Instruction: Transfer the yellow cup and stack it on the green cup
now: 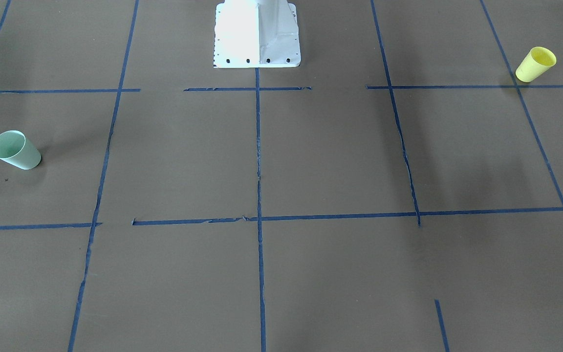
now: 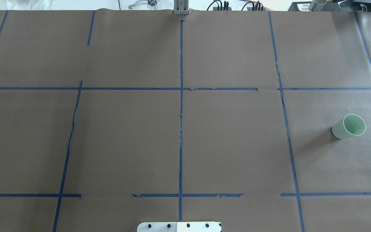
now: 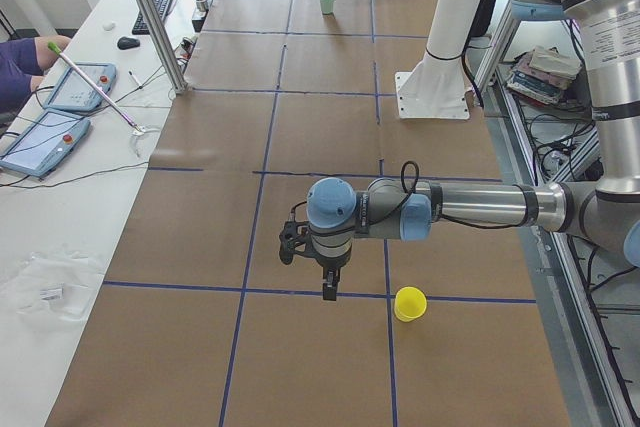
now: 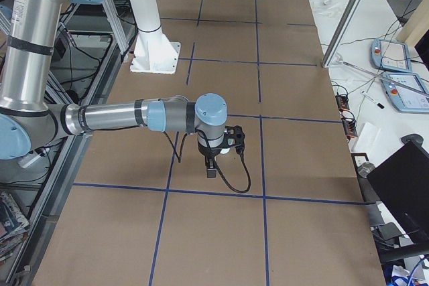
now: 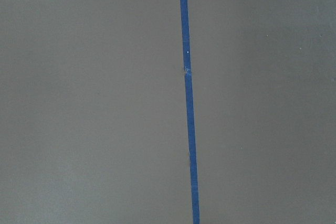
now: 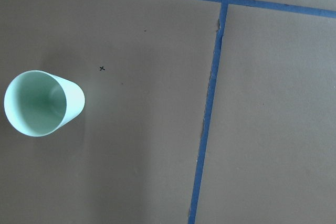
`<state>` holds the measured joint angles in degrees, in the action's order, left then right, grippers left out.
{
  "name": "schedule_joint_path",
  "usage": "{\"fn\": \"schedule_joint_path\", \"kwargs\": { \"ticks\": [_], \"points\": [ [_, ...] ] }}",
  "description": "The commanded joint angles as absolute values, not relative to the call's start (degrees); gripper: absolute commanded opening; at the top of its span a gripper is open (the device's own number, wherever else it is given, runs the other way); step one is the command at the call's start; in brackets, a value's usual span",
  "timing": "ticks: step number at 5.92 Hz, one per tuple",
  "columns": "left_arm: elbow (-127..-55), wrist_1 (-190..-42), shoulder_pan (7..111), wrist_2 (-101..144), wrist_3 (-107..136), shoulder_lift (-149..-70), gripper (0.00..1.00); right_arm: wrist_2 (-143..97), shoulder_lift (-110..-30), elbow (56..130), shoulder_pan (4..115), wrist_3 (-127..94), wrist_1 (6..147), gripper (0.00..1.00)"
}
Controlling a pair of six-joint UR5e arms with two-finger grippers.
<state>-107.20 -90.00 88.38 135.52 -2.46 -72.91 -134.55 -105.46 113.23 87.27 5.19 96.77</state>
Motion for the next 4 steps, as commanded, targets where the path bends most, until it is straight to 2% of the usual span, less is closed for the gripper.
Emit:
{"fn": "schedule_joint_path", "kwargs": {
  "ticks": [1, 3, 4],
  "points": [
    [-109.31, -89.74, 88.33, 135.7, -2.46, -72.6, 1.0, -134.65, -105.47, 113.55, 87.28, 5.01, 96.77, 1.0],
    [-110.12, -90.09, 88.15, 135.53, -2.2, -73.38, 1.0, -134.65, -105.56, 113.73, 87.28, 4.92, 96.77, 1.0],
    [-110.13, -90.17, 88.24, 135.7, -2.02, -78.7, 1.0, -134.65, -105.56, 113.73, 87.28, 4.92, 96.68, 1.0]
  ]
}}
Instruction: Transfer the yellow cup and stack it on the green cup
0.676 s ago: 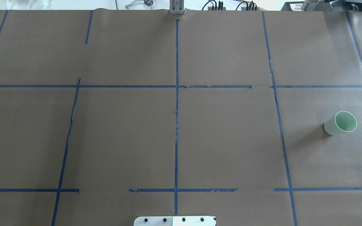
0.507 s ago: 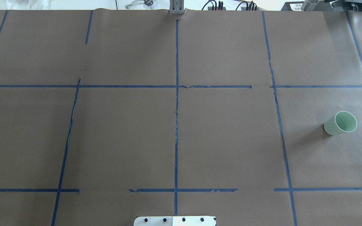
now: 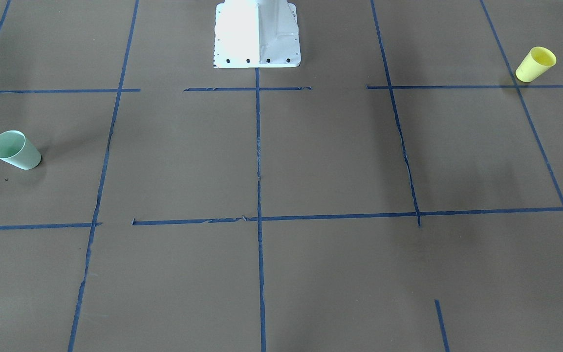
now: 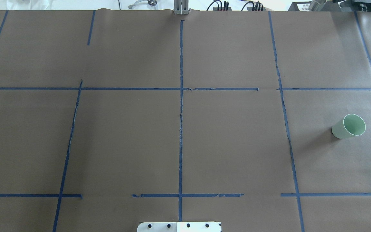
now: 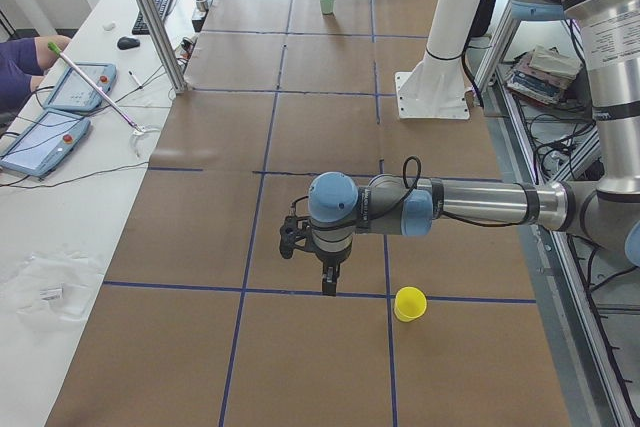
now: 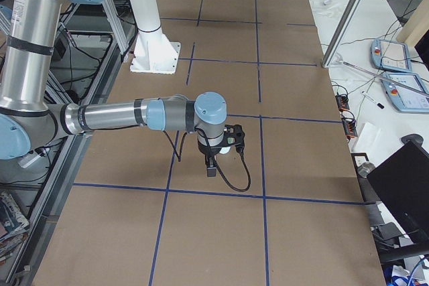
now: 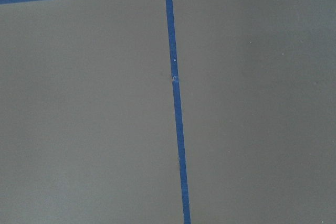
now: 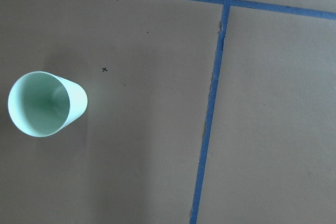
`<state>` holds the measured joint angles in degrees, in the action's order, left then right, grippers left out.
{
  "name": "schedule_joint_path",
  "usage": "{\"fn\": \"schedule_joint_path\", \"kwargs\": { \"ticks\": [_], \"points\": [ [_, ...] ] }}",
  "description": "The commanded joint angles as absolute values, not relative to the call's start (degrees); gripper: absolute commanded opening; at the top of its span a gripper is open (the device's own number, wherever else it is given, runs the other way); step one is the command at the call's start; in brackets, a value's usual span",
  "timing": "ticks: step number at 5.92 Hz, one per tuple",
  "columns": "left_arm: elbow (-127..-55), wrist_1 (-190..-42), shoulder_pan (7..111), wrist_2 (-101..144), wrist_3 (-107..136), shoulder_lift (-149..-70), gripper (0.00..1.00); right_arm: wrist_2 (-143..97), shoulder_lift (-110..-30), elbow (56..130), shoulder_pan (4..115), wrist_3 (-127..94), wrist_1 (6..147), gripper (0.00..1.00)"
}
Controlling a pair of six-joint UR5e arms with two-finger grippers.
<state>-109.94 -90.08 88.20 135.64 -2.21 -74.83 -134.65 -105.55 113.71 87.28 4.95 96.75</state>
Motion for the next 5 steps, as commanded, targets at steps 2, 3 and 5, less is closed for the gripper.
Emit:
{"fn": "schedule_joint_path", "kwargs": {
  "ticks": [2, 3, 5],
  "points": [
    [-110.65, -90.52, 88.42, 136.32, -2.28, -81.12, 1.0, -134.65, -105.56, 113.64, 87.28, 4.92, 96.77, 1.0],
    [-112.57, -92.7, 88.24, 135.71, -1.07, -81.04, 1.0, -134.65, -105.56, 113.73, 87.28, 4.92, 96.77, 1.0],
    [-118.71, -94.91, 83.53, 134.05, 16.35, -79.56, 1.0, -134.65, -105.64, 113.55, 87.28, 5.01, 96.77, 1.0]
  ]
}}
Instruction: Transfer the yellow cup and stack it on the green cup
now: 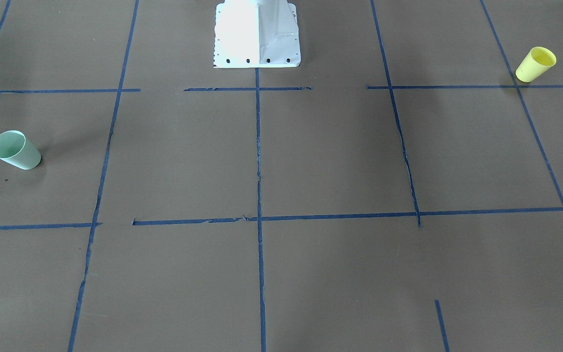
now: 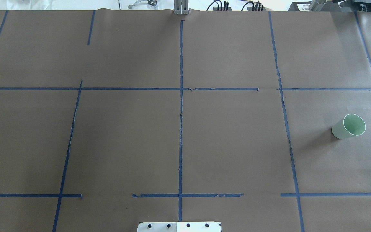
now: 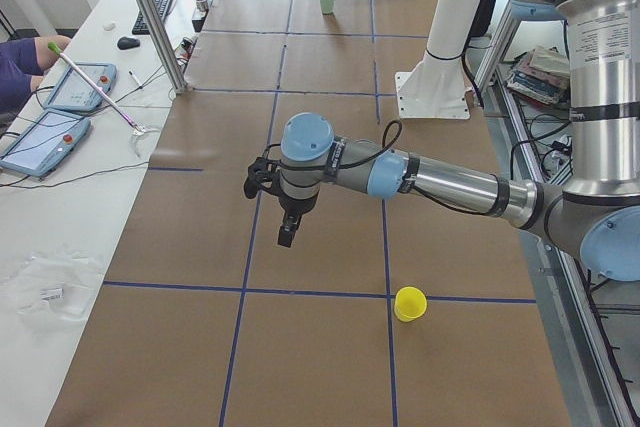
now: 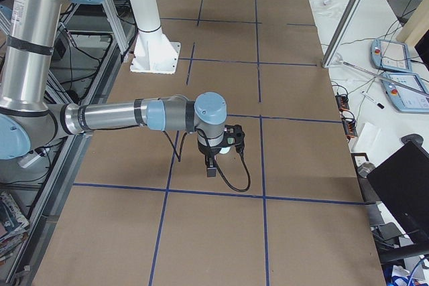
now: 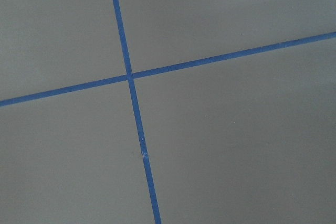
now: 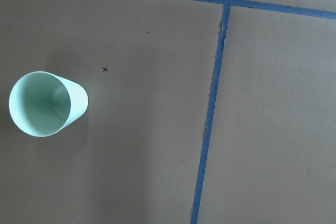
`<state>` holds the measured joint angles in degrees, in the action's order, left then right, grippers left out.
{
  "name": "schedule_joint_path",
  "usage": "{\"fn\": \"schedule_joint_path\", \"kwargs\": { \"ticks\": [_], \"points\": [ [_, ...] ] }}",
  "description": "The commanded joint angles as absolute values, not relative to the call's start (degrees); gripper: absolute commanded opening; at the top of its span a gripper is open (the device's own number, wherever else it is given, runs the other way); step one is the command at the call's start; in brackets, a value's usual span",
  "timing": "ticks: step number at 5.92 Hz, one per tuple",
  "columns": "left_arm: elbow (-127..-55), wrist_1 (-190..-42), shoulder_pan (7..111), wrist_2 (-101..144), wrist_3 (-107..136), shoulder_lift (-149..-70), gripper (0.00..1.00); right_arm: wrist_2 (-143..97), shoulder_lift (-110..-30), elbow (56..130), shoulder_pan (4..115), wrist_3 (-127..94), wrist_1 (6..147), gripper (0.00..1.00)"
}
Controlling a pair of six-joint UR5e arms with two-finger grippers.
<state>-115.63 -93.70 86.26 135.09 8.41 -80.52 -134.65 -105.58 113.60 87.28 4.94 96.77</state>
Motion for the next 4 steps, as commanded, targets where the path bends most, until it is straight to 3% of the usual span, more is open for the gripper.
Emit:
{"fn": "schedule_joint_path", "kwargs": {
  "ticks": [1, 2, 4],
  "points": [
    [-125.0, -94.83, 74.8, 127.51, 29.92, -78.76, 1.0, -134.65, -105.73, 113.47, 87.28, 5.01, 96.77, 1.0],
    [-130.11, -94.75, 65.92, 119.0, 43.2, -77.01, 1.0, -134.65, -105.82, 113.38, 87.28, 5.1, 96.77, 1.0],
    [-133.75, -94.57, 49.22, 102.58, 70.55, -73.51, 1.0, -134.65, -105.82, 113.38, 87.28, 5.1, 96.77, 1.0]
  ]
}}
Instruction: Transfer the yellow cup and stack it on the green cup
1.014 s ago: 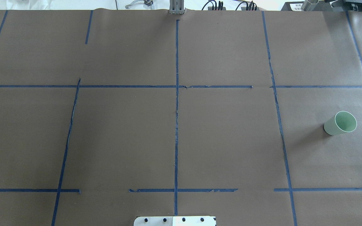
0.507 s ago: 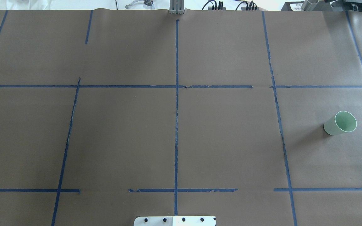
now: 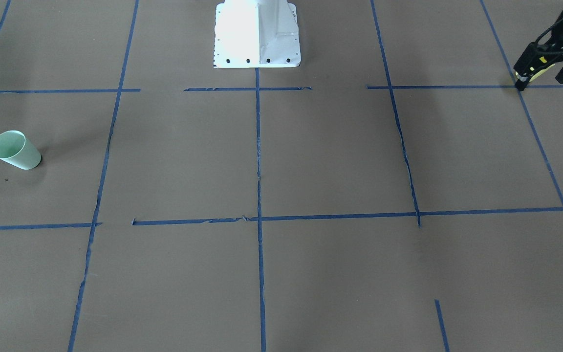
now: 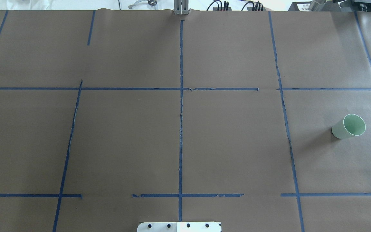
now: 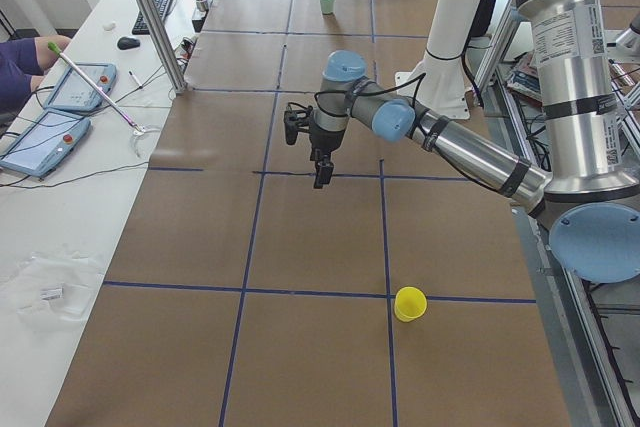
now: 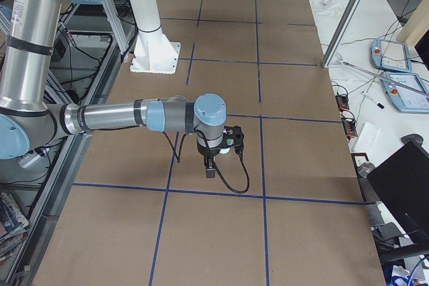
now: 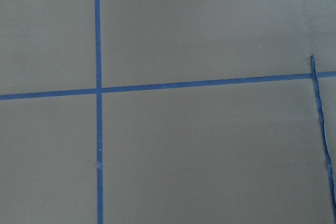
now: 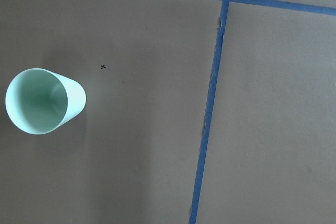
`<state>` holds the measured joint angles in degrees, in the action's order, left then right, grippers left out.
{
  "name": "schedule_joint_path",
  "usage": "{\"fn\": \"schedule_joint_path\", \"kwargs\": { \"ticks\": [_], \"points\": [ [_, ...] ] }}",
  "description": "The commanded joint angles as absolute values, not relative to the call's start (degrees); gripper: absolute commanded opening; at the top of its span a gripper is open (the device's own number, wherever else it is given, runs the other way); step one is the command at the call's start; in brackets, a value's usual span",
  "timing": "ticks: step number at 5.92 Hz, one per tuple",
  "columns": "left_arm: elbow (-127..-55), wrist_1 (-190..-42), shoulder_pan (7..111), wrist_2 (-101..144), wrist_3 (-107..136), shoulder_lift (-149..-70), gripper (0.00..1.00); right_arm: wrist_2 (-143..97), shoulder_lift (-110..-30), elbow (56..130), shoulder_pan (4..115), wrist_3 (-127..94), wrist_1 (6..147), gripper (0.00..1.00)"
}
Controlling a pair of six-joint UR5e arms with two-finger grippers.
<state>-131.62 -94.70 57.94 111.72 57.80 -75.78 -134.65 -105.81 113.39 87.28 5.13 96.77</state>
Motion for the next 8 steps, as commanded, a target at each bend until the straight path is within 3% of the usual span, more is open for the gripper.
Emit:
{"fn": "schedule_joint_path", "kwargs": {
  "ticks": [1, 2, 5, 6, 8],
  "points": [
    [-134.47, -94.31, 40.34, 92.48, 82.76, -69.82, 1.0, -134.65, -105.82, 113.38, 87.28, 5.18, 96.77, 1.0],
    [-134.47, -93.35, 31.9, 82.72, 94.71, -66.04, 1.0, -134.65, -105.82, 113.38, 87.28, 5.19, 96.77, 1.0],
    [-134.04, -59.94, 10.86, 76.64, 139.35, -69.86, 1.0, -134.65, -105.82, 113.38, 87.28, 5.54, 96.77, 1.0],
    [-133.77, -49.41, 9.51, 76.99, 150.18, -73.61, 0.99, -134.56, -105.82, 113.38, 87.28, 5.54, 96.68, 1.0],
    [-129.06, -47.2, 9.49, 80.86, 168.76, -74.62, 1.0, -134.65, -105.82, 113.55, 87.28, 5.54, 96.68, 1.0]
  ]
}}
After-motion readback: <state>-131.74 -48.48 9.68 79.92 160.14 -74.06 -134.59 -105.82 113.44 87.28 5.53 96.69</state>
